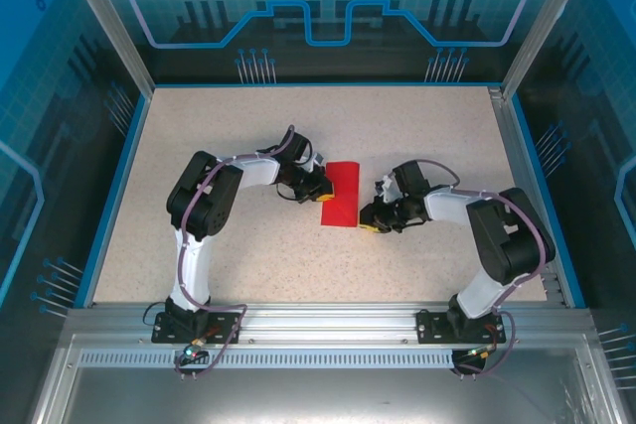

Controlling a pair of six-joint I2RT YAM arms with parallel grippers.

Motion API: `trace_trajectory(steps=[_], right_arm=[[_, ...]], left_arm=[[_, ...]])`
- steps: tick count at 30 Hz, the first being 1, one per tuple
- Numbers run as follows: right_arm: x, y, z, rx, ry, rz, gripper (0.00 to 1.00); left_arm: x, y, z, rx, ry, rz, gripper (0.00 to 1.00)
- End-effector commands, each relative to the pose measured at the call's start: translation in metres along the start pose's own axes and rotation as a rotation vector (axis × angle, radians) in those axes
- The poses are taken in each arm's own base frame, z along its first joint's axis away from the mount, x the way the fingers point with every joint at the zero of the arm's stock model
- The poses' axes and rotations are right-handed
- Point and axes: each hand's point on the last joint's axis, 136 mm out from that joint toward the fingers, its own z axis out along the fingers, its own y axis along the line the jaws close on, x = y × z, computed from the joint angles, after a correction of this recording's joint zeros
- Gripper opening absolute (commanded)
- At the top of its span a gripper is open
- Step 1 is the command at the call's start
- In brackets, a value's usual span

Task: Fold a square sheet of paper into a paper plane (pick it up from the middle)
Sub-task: Fold the triangle a second time at the center of the table.

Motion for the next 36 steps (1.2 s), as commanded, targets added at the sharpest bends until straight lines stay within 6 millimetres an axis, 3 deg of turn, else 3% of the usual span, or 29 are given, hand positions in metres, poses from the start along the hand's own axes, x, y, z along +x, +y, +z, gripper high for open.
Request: trace_trajectory(steps=[1, 4, 8, 17, 21, 26, 32, 36], right_arm=[[-0.016, 0.022, -0.006, -0.061, -0.023, -0.032, 0.15], [-0.028, 0.035, 0.005, -0.091, -0.016, -0.042, 0.11], [-0.037, 0.035, 0.022, -0.048, 0.008, -0.038, 0.09], [-0.024, -0.005, 0.042, 0.1, 0.065, 0.012, 0.06], [-0.019, -0.017, 0.045, 0.136, 0.076, 0.038, 0.05], [-0.018, -0.022, 0.045, 0.163, 0.073, 0.051, 0.05], [-0.019, -0.022, 0.043, 0.174, 0.07, 0.051, 0.05], [-0.018, -0.023, 0.044, 0.173, 0.072, 0.053, 0.05]], left_arm=[[0.0, 0.027, 0.002, -0.085, 0.006, -0.052, 0.02], [-0.002, 0.021, 0.0, -0.072, 0.003, -0.042, 0.03], [-0.003, 0.018, -0.001, -0.065, 0.002, -0.036, 0.04], [-0.007, 0.002, -0.011, -0.047, -0.014, -0.001, 0.11], [-0.008, -0.015, -0.025, -0.016, -0.041, 0.027, 0.2], [-0.003, -0.042, -0.036, 0.065, -0.048, 0.035, 0.2], [0.022, -0.061, -0.013, 0.123, 0.025, 0.037, 0.15], [0.029, -0.042, 0.01, 0.075, 0.052, -0.009, 0.13]])
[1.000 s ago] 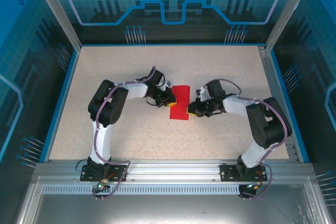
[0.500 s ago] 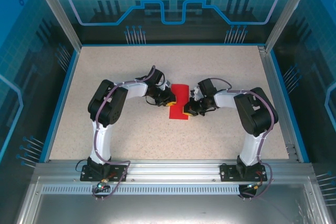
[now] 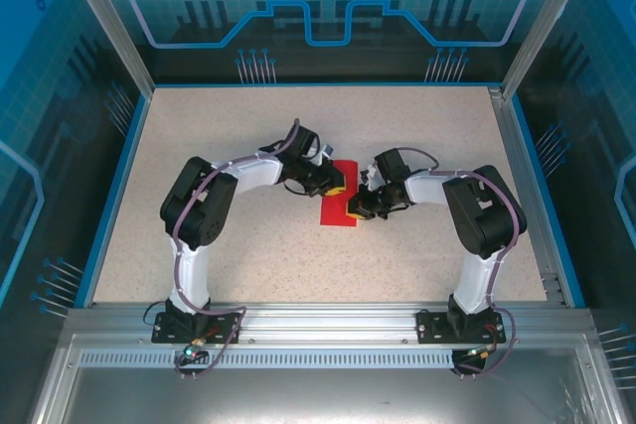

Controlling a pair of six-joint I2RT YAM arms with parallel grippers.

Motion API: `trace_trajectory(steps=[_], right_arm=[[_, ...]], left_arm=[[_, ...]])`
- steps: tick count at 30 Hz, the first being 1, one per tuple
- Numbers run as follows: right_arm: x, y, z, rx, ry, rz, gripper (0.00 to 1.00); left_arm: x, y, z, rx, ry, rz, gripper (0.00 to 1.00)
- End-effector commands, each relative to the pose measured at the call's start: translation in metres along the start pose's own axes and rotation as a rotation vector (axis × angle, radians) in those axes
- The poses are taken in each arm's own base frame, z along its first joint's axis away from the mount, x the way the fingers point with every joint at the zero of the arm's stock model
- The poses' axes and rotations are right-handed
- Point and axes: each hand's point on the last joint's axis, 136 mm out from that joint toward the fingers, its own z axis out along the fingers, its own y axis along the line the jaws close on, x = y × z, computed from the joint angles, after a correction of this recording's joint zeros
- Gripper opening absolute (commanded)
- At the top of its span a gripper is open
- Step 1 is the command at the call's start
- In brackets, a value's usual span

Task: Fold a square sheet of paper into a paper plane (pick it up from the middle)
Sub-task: Fold the triangle a second time at the center of the table.

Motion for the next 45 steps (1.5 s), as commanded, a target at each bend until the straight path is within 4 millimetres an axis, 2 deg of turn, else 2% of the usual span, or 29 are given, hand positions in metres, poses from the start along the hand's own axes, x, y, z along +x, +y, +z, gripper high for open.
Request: trace_trajectory(steps=[1, 6, 12, 19, 29, 38, 41, 45], right_arm=[[0.017, -0.028, 0.008, 0.118, 0.046, 0.055, 0.05], [0.018, -0.031, 0.008, 0.131, 0.045, 0.057, 0.04], [0.02, -0.036, 0.01, 0.151, 0.054, 0.062, 0.03], [0.023, -0.042, 0.008, 0.191, 0.065, 0.062, 0.0], [0.021, -0.037, 0.01, 0.166, 0.07, 0.06, 0.0], [0.02, -0.032, 0.011, 0.143, 0.072, 0.056, 0.0], [0.018, -0.03, 0.011, 0.138, 0.068, 0.058, 0.0], [0.018, -0.027, 0.012, 0.129, 0.067, 0.061, 0.0]], left_arm=[[0.014, 0.023, 0.019, -0.022, 0.051, -0.082, 0.13], [0.019, 0.048, 0.026, -0.092, 0.053, -0.11, 0.1], [0.011, 0.076, 0.021, -0.196, 0.009, -0.126, 0.08], [-0.01, 0.088, 0.003, -0.232, -0.05, -0.136, 0.08], [-0.035, 0.105, -0.018, -0.286, -0.118, -0.147, 0.1], [-0.054, 0.112, -0.042, -0.287, -0.156, -0.165, 0.11], [-0.055, 0.101, -0.052, -0.273, -0.158, -0.153, 0.12], [-0.052, 0.075, -0.064, -0.215, -0.172, -0.126, 0.15]])
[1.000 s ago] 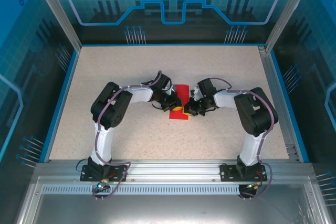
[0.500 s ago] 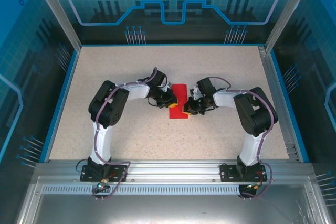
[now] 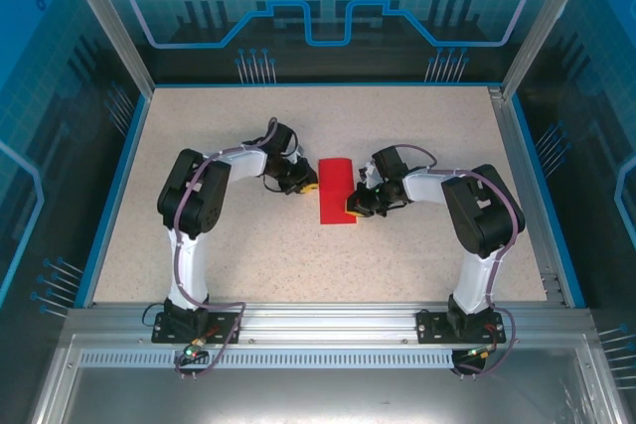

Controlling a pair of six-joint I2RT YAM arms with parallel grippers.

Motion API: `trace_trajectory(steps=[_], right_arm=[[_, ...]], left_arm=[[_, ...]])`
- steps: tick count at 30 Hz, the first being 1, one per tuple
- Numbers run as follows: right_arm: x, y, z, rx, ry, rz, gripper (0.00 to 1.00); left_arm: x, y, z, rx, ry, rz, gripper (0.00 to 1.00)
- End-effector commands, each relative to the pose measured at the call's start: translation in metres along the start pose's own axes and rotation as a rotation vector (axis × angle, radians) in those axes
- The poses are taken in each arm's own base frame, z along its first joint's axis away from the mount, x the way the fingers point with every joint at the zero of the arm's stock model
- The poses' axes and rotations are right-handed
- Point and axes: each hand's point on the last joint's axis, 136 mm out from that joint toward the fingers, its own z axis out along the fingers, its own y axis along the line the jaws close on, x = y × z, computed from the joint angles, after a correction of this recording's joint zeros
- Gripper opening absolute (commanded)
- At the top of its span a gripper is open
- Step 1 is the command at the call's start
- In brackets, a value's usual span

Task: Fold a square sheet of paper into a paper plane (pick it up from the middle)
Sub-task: Fold the triangle a second time at the center of the table.

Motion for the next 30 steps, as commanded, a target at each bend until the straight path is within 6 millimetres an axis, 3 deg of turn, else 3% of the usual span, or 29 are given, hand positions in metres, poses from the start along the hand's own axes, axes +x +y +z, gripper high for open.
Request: trace_trajectory(steps=[1, 5, 9, 12, 16, 22, 28, 30], right_arm=[[0.025, -0.027, 0.011, 0.098, 0.087, 0.082, 0.0], [0.024, -0.025, 0.009, 0.099, 0.08, 0.078, 0.01], [0.023, -0.024, 0.007, 0.103, 0.075, 0.072, 0.01], [0.02, -0.018, 0.006, 0.079, 0.066, 0.062, 0.02], [0.013, 0.003, -0.001, 0.022, 0.049, 0.018, 0.06], [0.012, 0.029, -0.008, -0.048, 0.043, -0.08, 0.1], [0.021, 0.009, 0.003, 0.008, 0.083, -0.055, 0.11], [0.028, -0.006, 0.004, 0.057, 0.092, -0.029, 0.11]], left_arm=[[-0.002, -0.012, -0.028, -0.009, -0.056, 0.022, 0.15], [0.021, -0.036, -0.022, 0.045, -0.007, 0.067, 0.15], [0.048, -0.055, 0.002, 0.077, 0.072, 0.115, 0.14], [0.054, -0.046, 0.021, 0.04, 0.101, 0.088, 0.12], [0.05, -0.019, 0.038, -0.05, 0.11, 0.033, 0.09], [0.051, -0.001, 0.043, -0.139, 0.133, 0.019, 0.06], [0.054, 0.003, 0.045, -0.143, 0.144, 0.016, 0.06], [0.053, 0.004, 0.043, -0.152, 0.14, 0.02, 0.06]])
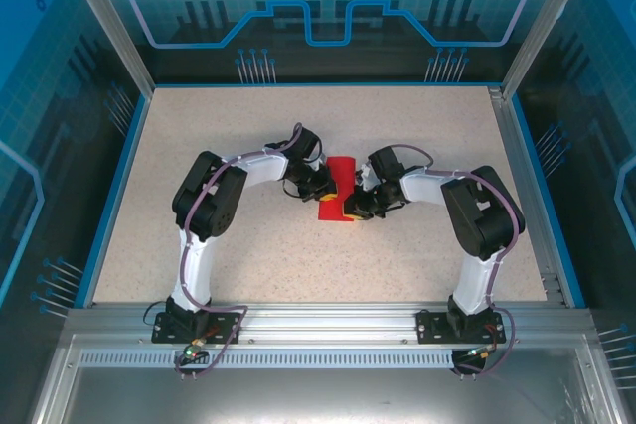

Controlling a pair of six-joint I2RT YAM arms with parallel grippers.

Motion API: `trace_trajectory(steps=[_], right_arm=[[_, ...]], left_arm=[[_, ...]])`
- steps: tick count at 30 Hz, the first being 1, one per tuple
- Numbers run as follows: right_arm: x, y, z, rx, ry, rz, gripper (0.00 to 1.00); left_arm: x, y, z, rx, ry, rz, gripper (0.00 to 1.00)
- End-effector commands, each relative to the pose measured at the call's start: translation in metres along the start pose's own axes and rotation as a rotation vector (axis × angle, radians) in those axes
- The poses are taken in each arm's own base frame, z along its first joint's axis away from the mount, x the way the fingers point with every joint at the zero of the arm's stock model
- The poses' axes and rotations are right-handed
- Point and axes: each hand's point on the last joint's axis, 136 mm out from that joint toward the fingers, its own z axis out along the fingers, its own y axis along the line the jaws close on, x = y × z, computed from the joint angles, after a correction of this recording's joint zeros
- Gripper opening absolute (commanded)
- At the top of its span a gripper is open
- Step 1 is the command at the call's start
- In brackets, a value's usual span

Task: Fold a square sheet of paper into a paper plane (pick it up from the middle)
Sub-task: Fold the triangle a second time at the center of the table, then turn over the paper at the center of the table.

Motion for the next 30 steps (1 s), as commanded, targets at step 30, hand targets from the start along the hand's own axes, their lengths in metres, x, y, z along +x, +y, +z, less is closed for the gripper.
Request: trace_trajectory(steps=[30], right_arm=[[-0.068, -0.017, -0.02, -0.006, -0.138, 0.127, 0.29]], left_arm=[[0.003, -0.002, -0.009, -0.018, -0.007, 0.013, 0.14]])
